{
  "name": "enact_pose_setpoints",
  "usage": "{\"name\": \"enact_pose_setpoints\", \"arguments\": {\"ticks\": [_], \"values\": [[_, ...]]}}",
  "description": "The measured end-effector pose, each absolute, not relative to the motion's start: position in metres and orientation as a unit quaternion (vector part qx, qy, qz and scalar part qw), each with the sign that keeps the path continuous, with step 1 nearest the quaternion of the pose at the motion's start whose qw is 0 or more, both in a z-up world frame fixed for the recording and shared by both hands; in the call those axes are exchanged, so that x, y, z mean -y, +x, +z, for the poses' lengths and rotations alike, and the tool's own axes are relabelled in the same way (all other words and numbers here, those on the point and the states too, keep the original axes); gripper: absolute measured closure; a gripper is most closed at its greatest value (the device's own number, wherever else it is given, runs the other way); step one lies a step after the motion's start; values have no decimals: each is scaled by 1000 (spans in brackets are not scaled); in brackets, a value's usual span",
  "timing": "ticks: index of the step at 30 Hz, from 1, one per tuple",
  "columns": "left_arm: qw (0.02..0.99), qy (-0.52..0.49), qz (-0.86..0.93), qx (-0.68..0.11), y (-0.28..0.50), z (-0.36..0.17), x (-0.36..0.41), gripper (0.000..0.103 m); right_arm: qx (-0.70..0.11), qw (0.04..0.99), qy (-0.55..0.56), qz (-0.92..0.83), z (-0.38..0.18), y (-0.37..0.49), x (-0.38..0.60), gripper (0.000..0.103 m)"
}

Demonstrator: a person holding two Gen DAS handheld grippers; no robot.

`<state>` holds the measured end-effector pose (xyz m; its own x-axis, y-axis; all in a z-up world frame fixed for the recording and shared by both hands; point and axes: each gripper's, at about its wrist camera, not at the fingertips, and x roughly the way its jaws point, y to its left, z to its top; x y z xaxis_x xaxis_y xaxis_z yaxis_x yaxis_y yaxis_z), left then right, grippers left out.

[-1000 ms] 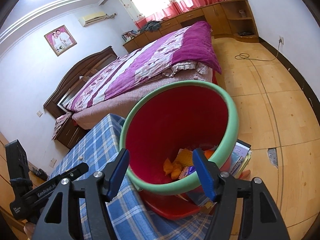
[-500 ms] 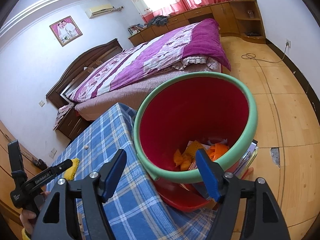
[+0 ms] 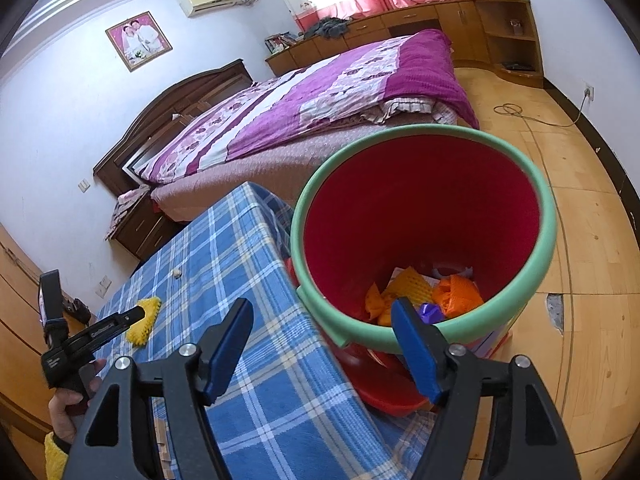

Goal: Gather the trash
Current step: 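Move both open tools back over the table, then grasp the yellow mesh foam sleeve with the left tool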

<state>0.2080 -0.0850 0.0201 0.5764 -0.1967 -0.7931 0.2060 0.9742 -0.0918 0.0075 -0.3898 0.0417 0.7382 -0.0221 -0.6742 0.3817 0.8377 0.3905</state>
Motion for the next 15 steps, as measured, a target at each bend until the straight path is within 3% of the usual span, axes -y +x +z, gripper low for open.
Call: {"name": "enact_pose_setpoints", "arguments": {"ticks": [15], "values": [[892,45,-59,-445,223,0,77,52,-363,893,246,-99,36,27,371,29]]}}
